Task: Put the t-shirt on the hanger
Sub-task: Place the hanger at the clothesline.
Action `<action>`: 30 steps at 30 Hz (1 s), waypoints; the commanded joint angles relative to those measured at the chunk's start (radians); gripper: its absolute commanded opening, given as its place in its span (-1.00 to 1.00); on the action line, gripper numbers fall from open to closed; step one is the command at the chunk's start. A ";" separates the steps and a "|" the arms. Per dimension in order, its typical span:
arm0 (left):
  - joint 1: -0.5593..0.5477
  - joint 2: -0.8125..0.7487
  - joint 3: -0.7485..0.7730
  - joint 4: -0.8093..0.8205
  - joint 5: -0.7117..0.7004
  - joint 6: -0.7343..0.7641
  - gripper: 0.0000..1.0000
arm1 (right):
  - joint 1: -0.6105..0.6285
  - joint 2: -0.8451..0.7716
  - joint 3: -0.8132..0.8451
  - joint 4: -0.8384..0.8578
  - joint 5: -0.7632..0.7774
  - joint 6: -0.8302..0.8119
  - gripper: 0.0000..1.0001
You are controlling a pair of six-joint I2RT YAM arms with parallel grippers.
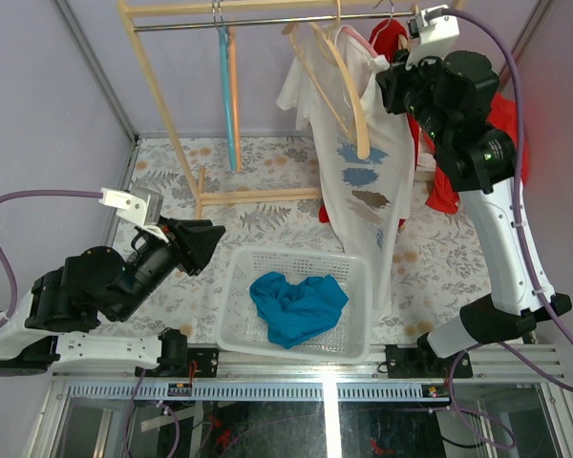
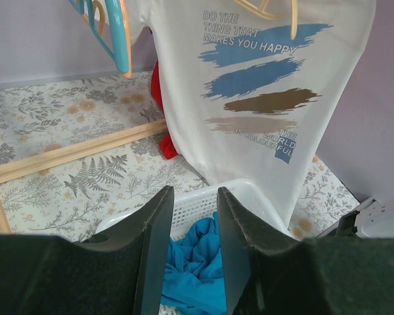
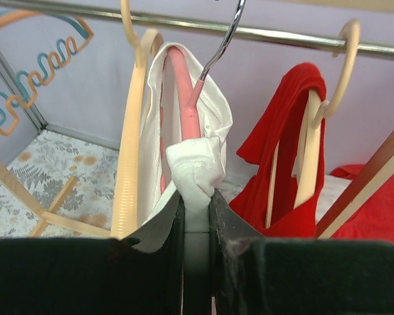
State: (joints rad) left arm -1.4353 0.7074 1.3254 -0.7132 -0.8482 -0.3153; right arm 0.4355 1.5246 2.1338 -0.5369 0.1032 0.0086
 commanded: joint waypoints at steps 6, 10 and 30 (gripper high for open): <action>0.000 0.020 0.014 -0.002 -0.009 -0.015 -0.36 | -0.006 -0.020 0.042 0.202 0.008 0.000 -1.00; -0.001 0.035 0.030 -0.009 -0.006 -0.011 -0.36 | -0.006 0.034 0.094 0.171 0.014 -0.008 -1.00; 0.000 0.095 0.070 -0.020 -0.014 -0.004 -0.36 | -0.049 -0.037 -0.008 0.327 -0.011 -0.030 -1.00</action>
State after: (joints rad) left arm -1.4357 0.7864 1.3621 -0.7399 -0.8486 -0.3168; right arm 0.4030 1.5459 2.0876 -0.4114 0.0868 -0.0074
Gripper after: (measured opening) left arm 0.320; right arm 0.191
